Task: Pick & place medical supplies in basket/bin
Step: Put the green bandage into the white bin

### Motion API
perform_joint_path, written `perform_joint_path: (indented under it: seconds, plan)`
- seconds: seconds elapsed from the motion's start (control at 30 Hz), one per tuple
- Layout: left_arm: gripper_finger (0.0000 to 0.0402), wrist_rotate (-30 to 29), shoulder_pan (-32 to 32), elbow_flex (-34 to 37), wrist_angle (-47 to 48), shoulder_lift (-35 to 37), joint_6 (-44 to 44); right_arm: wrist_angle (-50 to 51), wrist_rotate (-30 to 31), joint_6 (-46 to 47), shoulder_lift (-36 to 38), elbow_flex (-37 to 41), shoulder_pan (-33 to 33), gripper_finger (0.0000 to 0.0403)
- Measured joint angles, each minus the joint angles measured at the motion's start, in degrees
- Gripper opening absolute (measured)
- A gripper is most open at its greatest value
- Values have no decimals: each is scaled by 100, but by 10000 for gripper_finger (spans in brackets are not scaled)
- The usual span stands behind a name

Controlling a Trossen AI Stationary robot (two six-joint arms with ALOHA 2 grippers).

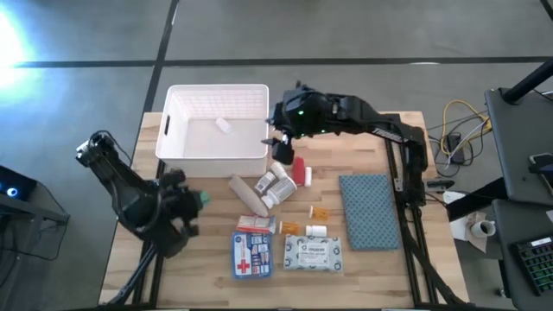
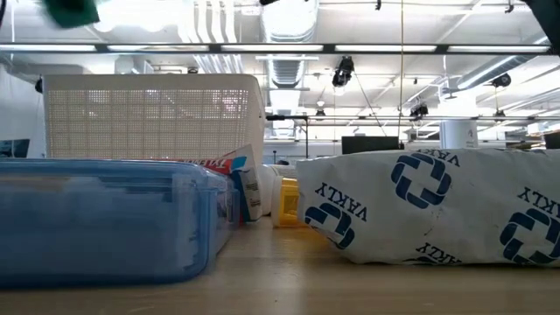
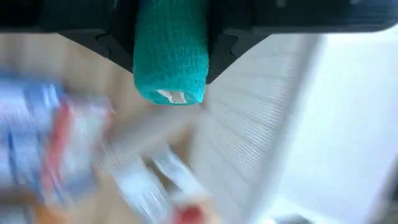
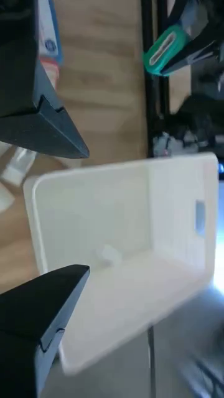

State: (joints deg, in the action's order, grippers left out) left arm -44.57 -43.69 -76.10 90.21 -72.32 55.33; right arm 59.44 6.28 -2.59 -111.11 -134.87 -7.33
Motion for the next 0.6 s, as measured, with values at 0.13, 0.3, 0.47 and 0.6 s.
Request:
perform_joint_path:
  seconds: [0.13,0.3,0.47,0.6]
  plan:
    - [100,-1526,800,-415,-123,125,54,34,142,-4,200,0,0,283]
    - [100,-3632,2117,-889,-172,121,220,68,138,104,328,0,22,283]
    - [100,-2294,4162,-859,-255,135,-452,477,131,221,323,11,22,283]
    - [100,-941,5476,-386,-1545,260,-2578,729,125,334,304,24,22,283]
